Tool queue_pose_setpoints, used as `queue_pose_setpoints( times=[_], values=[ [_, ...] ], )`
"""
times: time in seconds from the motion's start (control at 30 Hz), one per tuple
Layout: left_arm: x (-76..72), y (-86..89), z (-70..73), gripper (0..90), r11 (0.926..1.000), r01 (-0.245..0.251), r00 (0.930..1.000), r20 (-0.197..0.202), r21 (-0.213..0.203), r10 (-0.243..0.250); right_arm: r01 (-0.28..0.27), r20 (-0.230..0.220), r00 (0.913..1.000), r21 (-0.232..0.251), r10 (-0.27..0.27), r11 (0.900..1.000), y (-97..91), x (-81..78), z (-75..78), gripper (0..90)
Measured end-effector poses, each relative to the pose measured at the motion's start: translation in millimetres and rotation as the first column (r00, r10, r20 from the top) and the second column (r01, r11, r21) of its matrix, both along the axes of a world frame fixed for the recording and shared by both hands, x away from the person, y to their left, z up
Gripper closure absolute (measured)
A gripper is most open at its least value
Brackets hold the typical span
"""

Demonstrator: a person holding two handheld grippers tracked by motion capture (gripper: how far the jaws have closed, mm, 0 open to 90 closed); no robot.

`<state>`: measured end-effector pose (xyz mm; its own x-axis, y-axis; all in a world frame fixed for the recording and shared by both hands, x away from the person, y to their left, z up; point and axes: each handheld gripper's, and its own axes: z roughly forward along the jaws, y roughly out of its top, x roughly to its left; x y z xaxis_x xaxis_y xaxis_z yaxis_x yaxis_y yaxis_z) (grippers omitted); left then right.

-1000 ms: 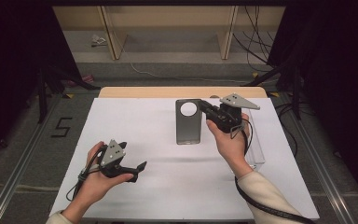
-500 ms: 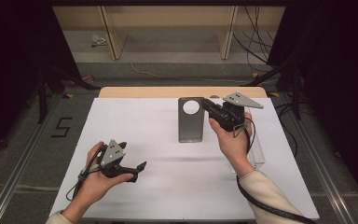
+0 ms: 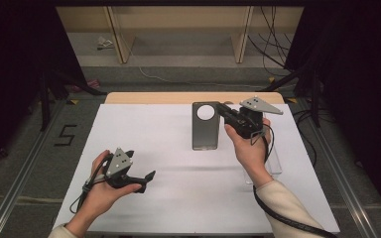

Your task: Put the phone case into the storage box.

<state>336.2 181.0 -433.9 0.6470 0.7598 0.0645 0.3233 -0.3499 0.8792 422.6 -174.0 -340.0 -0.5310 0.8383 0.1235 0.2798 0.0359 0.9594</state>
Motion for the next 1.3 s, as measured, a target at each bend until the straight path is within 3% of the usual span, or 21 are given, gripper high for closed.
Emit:
queue_pose_setpoints(
  times=[1.3],
  values=[
    [0.6,1.3,0.0,3.4,1.0,-0.004,1.0,-0.002,0.0,0.004,0.04,0.015,0.9991,0.001,-0.04,0.9992,-14.0,3.1,5.1,85.0]
  ],
)
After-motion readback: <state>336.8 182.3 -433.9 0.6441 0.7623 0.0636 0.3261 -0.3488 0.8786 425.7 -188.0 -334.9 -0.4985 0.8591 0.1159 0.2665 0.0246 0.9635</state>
